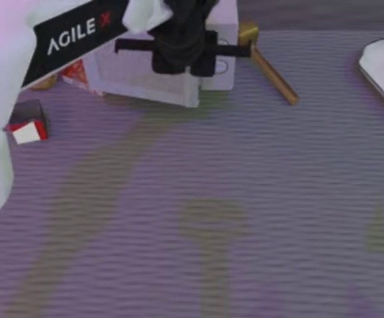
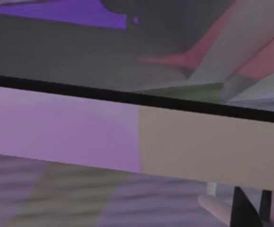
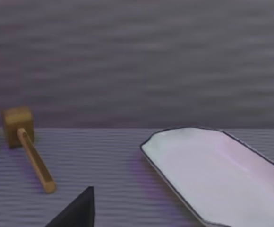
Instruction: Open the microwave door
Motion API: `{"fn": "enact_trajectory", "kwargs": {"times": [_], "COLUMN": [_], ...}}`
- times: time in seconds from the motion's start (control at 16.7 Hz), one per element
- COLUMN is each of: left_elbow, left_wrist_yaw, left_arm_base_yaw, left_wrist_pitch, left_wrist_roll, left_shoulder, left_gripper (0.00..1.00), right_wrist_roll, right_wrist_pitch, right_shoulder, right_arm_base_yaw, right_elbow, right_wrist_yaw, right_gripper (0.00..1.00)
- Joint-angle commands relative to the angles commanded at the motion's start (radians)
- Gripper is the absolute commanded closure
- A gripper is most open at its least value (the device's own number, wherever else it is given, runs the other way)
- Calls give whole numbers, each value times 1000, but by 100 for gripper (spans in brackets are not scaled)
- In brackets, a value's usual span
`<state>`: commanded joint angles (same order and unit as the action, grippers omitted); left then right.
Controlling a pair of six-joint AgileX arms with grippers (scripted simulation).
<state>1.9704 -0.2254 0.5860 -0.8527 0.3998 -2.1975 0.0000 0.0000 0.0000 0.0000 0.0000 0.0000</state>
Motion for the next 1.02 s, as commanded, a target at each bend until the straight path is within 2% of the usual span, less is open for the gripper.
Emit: {"fn": "enact_trajectory", "kwargs": {"times": [0.24, 1.02], "left_elbow": [-78, -79], "left_wrist_yaw": [25, 26], "left_arm_base_yaw": [-7, -7], "left_wrist_pitch": [38, 38], "left_wrist_roll": [-46, -47], "left_shoulder": [44, 45], "left_gripper": [100, 100], "right_wrist_roll": [0, 0], "right_wrist_pitch": [0, 0], "right_shoulder": [0, 0], "right_arm_base_yaw": [0, 0], "right_elbow": [0, 0], "right_wrist_yaw": [0, 0], "right_gripper": [0, 0]}}
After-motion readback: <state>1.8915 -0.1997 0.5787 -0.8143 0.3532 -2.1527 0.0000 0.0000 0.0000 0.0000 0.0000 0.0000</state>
